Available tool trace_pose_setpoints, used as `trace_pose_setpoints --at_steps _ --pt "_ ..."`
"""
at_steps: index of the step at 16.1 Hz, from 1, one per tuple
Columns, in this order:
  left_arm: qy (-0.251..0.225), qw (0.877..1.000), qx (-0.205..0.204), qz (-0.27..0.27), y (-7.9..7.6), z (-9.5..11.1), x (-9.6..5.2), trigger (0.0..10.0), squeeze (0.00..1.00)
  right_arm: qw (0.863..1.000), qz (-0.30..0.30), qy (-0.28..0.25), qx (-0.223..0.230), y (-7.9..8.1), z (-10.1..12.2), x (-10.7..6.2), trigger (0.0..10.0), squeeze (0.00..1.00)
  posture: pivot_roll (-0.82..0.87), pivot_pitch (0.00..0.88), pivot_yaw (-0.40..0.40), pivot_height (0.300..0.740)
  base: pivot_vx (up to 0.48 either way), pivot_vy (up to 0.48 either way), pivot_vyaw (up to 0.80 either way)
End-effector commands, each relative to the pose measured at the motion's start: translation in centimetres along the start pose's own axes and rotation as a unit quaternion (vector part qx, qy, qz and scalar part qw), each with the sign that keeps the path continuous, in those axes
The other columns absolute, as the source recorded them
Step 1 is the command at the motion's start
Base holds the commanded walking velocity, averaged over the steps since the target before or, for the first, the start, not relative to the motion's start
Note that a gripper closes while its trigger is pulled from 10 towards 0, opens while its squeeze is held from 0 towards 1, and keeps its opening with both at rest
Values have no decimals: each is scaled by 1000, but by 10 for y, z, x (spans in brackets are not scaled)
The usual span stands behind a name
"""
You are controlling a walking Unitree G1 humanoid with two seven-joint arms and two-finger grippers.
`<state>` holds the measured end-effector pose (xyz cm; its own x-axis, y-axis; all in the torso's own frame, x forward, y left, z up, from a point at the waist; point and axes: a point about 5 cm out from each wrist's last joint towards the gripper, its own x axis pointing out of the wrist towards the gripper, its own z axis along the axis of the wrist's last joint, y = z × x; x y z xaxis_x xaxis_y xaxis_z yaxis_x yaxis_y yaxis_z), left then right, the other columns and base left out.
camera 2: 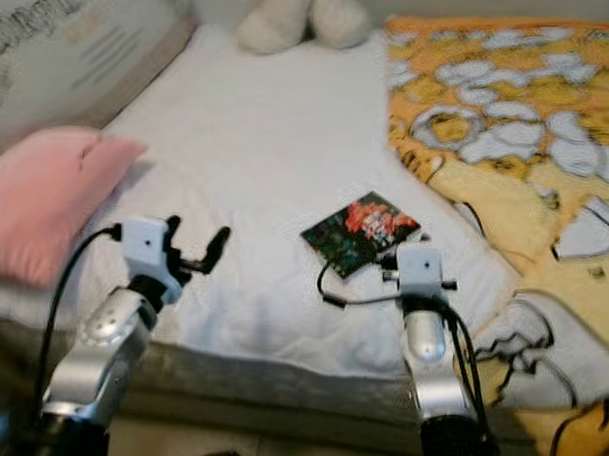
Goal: Clean up the room
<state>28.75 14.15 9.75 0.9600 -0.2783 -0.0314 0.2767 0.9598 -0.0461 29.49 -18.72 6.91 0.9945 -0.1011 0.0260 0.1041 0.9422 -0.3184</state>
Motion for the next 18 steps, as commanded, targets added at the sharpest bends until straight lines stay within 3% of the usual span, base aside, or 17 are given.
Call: trace_pose_setpoints --at_steps 1,4,11,15,18 --pt "3 1000 13 11 6 0 2 10000 0 1000 7 2 21 8 4 1 10000 1000 -130 0 133 740 0 360 -731" --pt "12 999 27 17 8 -5 1 10000 0 992 -12 37 124 8 -2 -4 10000 1000 -129 0 136 740 0 0 -783" --pt "10 999 19 26 6 -7 6 10000 0 993 -7 27 115 0 1 -5 10000 1000 -155 0 140 740 0 0 -782" --pt "9 999 19 31 7 -7 7 10000 0 995 9 22 100 4 3 -4 10000 1000 -157 0 143 740 0 0 -770" --pt "2 999 34 18 4 -4 9 10000 0 995 31 25 86 12 4 -4 10000 1000 -157 0 148 740 395 200 0"
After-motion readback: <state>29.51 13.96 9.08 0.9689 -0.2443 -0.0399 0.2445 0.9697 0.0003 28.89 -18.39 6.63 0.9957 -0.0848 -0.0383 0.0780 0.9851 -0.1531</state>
